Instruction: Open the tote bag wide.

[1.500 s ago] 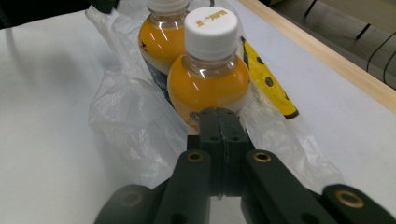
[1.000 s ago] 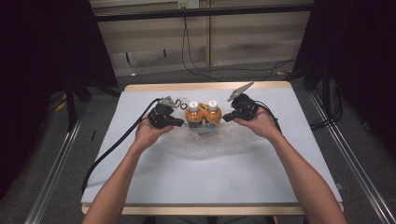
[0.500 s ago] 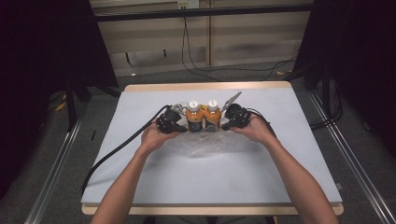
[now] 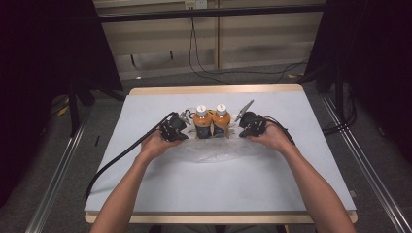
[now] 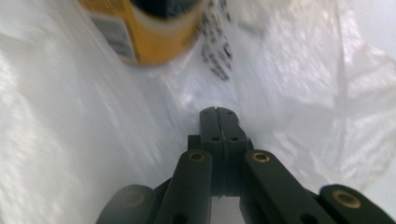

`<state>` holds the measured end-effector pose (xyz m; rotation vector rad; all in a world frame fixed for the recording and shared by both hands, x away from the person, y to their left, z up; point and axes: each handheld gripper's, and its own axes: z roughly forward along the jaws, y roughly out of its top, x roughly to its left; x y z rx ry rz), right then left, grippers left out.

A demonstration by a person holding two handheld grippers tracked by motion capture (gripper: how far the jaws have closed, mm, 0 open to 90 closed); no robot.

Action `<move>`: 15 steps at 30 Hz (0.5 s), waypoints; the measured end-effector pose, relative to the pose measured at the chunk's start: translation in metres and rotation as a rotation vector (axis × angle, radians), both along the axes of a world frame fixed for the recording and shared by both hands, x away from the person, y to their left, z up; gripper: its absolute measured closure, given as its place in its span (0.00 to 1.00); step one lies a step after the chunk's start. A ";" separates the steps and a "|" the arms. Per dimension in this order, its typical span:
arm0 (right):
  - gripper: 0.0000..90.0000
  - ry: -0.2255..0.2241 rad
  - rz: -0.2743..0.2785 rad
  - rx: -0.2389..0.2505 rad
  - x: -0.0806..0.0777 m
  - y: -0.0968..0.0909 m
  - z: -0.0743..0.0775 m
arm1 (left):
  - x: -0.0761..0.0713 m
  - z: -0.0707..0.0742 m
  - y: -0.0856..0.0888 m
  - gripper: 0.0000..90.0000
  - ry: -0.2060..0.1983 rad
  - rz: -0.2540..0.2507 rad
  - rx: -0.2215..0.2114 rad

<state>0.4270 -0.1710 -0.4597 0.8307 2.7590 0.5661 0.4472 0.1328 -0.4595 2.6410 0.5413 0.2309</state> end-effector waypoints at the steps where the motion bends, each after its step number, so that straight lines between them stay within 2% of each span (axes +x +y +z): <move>1: 1.00 -0.006 0.000 -0.013 -0.001 -0.002 0.000 | -0.001 0.000 0.002 1.00 -0.001 0.006 -0.001; 6: 1.00 -0.015 0.000 -0.065 -0.004 -0.011 0.001 | -0.002 0.001 0.009 1.00 -0.005 0.017 0.014; 10: 1.00 -0.012 -0.005 -0.080 -0.008 -0.018 0.002 | -0.003 0.001 0.012 1.00 -0.009 0.020 0.037; 12: 1.00 -0.009 -0.009 -0.085 -0.010 -0.021 0.002 | -0.003 0.001 0.014 1.00 -0.016 0.025 0.031; 15: 1.00 0.001 -0.009 -0.094 -0.012 -0.029 0.003 | -0.001 0.001 0.019 1.00 -0.019 0.040 0.044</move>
